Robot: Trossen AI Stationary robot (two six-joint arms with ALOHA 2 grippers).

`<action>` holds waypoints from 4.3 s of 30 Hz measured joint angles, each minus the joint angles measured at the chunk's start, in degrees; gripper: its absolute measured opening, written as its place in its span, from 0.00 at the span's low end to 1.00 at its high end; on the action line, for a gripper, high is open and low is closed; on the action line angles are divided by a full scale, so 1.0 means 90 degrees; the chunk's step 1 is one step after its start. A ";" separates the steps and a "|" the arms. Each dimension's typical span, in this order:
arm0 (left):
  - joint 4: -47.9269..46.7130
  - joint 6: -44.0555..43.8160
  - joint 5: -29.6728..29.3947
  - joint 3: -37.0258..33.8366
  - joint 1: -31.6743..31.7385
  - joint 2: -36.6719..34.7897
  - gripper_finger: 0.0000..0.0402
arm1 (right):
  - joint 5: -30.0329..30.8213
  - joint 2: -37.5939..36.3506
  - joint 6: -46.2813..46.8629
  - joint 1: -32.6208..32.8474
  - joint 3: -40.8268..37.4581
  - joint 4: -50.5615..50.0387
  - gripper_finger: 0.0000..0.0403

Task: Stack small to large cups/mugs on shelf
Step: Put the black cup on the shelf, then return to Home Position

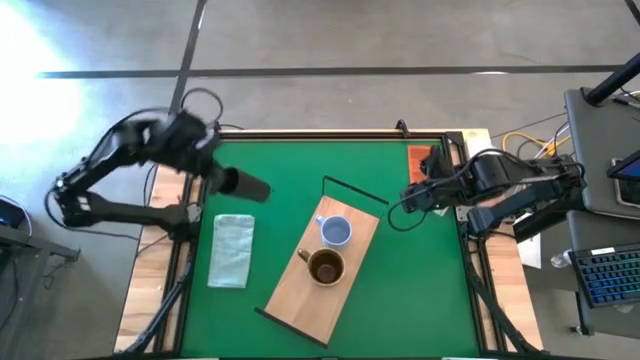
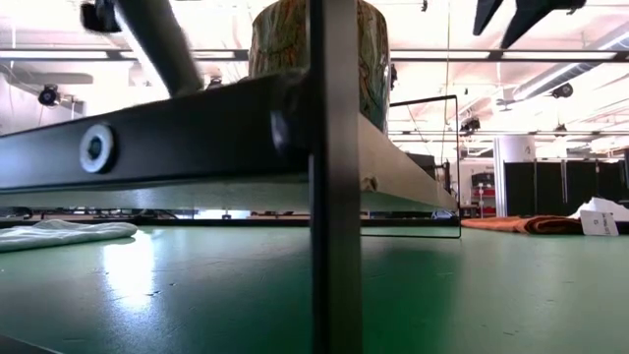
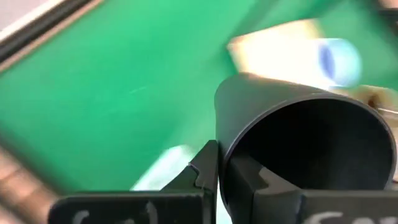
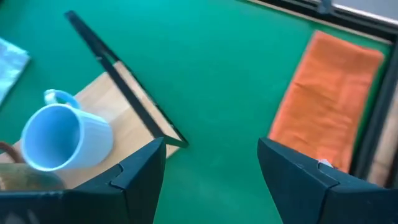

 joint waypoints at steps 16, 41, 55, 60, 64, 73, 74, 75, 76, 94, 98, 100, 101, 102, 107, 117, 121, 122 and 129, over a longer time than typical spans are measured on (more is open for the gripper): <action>0.1070 -0.0669 -0.2222 0.1028 -0.5834 0.2368 0.00 | -0.1196 0.0448 -0.1247 -0.0084 -0.0034 0.0846 0.57; 0.1233 0.1345 -0.1379 0.2505 -0.6496 0.4210 0.00 | -0.0639 0.3113 0.3239 0.2881 0.0575 0.3441 0.56; 0.1570 0.1883 -0.1134 0.2449 -0.6145 0.5050 0.00 | -0.0587 0.4670 0.2487 0.2883 0.2872 0.3513 0.23; 0.1732 0.2016 -0.1030 0.2446 -0.6061 0.5323 0.00 | -0.0857 0.5187 0.2305 0.2883 0.3610 0.3352 0.12; 0.1740 0.2186 -0.1033 0.2443 -0.5982 0.5584 0.00 | -0.1030 0.5456 0.2261 0.2883 0.3829 0.3263 0.07; 0.1875 0.2495 -0.1011 0.2434 -0.5847 0.5714 0.00 | -0.1147 0.5464 0.2360 0.3028 0.3677 0.3234 0.02; 0.1949 0.2507 -0.1013 0.2434 -0.5847 0.5692 0.00 | -0.1147 0.5462 0.2362 0.3051 0.3668 0.3238 0.02; 0.2010 0.2514 -0.0997 0.2443 -0.5850 0.5676 0.00 | -0.1147 0.5455 0.2376 0.3073 0.3651 0.3243 0.02; 0.2050 0.2521 -0.0914 0.2450 -0.5835 0.5650 0.00 | -0.1146 0.5450 0.2403 0.3092 0.3630 0.3239 0.02; 0.1993 0.2447 -0.0720 0.2483 -0.5794 0.5587 0.20 | -0.1098 0.5447 0.2717 0.3131 0.3407 0.3244 0.02; 0.1613 0.2447 -0.0955 0.2638 -0.5780 0.5433 0.23 | -0.0906 0.5422 0.2702 0.3173 0.3405 0.3238 0.02; 0.1498 0.2445 -0.0973 0.2707 -0.5779 0.5259 0.23 | -0.0531 0.5315 0.2507 0.3219 0.3410 0.3190 0.02; 0.1510 0.2445 -0.0978 0.2735 -0.5777 0.5140 0.23 | -0.0269 0.5224 0.2326 0.3242 0.3435 0.3096 0.02; 0.1528 0.2445 -0.0979 0.2772 -0.5777 0.5022 0.23 | -0.0048 0.5122 0.2120 0.3249 0.3475 0.3015 0.02; 0.1681 0.1933 -0.1007 0.3094 -0.5782 0.4277 0.23 | -0.0142 0.4266 0.0852 0.3214 0.3649 0.2696 0.02; 0.4541 0.1135 0.0105 0.2168 -0.6187 0.2410 0.23 | 0.0319 0.2787 -0.5141 0.3705 0.3492 0.6692 0.02; 0.6582 0.1408 0.0126 0.0350 -0.6409 0.1563 0.23 | -0.0087 0.2593 -0.5176 0.3622 0.2423 0.7322 0.02; 0.7205 0.1305 0.0159 -0.0223 -0.6423 0.1356 0.23 | -0.0150 0.2607 -0.5069 0.3536 0.1967 0.7759 0.02; 0.9284 0.1793 0.0758 -0.2436 -0.4792 -0.0329 0.23 | -0.3649 0.1495 -0.5770 0.1764 -0.1004 1.0450 0.02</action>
